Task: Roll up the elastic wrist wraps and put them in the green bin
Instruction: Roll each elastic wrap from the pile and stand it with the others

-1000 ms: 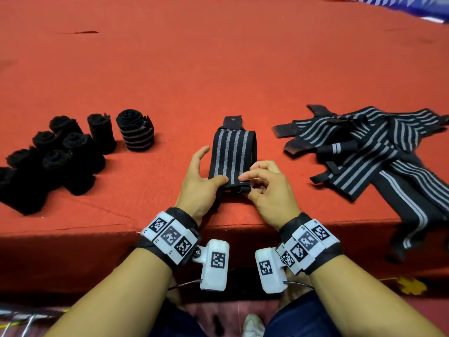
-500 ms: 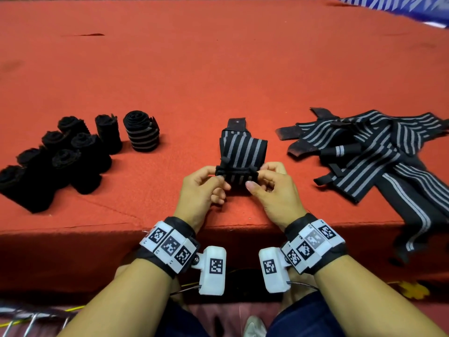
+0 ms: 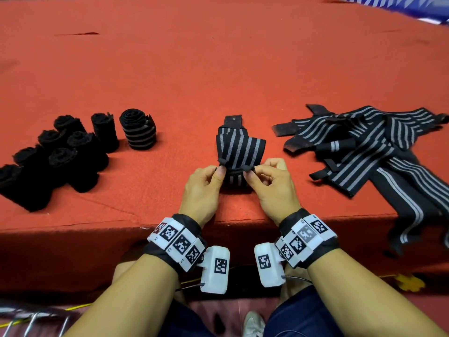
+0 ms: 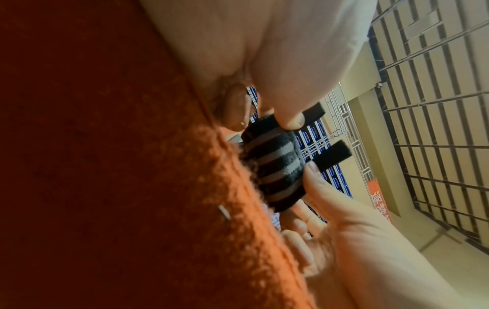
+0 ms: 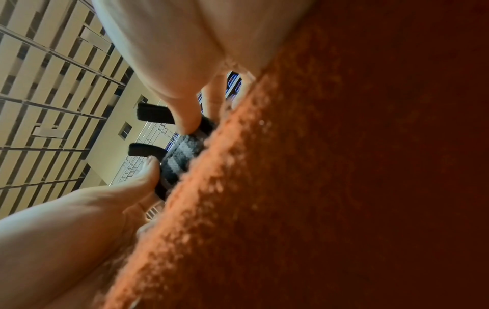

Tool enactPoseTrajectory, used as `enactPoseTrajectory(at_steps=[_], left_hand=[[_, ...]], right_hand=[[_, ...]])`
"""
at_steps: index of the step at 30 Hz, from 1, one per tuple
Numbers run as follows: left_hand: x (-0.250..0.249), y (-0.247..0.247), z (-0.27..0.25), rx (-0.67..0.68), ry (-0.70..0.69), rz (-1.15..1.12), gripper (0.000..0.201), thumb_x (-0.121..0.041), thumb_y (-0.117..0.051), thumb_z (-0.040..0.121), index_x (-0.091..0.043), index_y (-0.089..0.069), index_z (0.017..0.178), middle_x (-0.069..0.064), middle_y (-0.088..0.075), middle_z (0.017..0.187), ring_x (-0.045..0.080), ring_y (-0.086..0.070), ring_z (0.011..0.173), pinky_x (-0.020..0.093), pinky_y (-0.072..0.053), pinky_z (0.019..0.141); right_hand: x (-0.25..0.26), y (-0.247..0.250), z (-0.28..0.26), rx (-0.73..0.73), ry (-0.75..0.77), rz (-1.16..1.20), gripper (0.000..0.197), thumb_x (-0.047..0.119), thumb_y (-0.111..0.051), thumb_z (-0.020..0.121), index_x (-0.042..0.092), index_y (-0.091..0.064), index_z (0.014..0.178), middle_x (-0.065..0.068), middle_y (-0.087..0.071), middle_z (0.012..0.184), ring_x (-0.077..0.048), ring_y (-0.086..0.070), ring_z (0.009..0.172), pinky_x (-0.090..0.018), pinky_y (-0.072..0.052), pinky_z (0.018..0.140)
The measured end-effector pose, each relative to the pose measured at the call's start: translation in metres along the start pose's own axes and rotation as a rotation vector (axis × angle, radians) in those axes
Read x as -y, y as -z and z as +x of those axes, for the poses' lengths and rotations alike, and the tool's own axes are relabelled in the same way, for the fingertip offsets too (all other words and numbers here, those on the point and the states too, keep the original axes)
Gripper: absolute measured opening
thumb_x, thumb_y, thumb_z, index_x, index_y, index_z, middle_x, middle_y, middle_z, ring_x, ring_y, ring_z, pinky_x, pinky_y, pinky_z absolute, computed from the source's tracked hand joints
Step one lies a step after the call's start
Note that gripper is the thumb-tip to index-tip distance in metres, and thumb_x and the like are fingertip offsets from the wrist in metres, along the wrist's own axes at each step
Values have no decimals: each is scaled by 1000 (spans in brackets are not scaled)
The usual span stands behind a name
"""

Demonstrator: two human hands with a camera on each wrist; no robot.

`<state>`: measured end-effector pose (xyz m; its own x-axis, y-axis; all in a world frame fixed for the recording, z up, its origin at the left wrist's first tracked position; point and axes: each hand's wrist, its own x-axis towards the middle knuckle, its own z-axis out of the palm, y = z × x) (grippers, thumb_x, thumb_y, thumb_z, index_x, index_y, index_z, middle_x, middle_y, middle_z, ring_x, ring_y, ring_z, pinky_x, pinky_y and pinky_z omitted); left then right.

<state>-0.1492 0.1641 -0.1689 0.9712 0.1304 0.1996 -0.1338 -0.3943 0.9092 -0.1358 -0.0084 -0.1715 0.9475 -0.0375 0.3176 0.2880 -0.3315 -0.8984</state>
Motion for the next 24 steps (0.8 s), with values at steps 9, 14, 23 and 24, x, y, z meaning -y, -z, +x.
enactPoseTrajectory(at_steps=[9, 14, 23, 24], left_hand=[[7, 0, 2, 9, -22, -131, 41, -38, -52, 103, -13, -66, 74, -9, -58, 79, 4, -49, 74, 33, -41, 72], [-2, 1, -2, 38, -36, -236, 10, -31, -63, 99, -32, -72, 97, 1, -72, 78, 10, -63, 77, 34, -51, 74], [-5, 6, -9, 1, 16, -403, 17, -34, -70, 90, -24, -56, 86, 23, -57, 66, 27, -45, 63, 42, -39, 63], [-5, 5, -9, -13, 23, -411, 17, -33, -70, 89, -23, -58, 83, 19, -56, 67, 27, -45, 63, 42, -39, 63]], right_hand=[[3, 1, -4, 44, 14, 215, 9, 16, -76, 90, 25, -76, 89, -5, -66, 77, -15, -43, 58, -30, -36, 56], [6, 3, -6, 40, -44, 294, 26, 7, -72, 92, 21, -52, 103, -10, -58, 67, -18, -47, 59, -28, -41, 55], [6, 3, -7, 152, 121, 187, 19, 5, -68, 93, 24, -66, 92, 6, -64, 83, -7, -58, 73, -22, -46, 60], [6, 4, -7, 169, 130, 175, 20, 6, -68, 92, 25, -70, 96, 4, -69, 87, -12, -62, 75, -26, -50, 64]])
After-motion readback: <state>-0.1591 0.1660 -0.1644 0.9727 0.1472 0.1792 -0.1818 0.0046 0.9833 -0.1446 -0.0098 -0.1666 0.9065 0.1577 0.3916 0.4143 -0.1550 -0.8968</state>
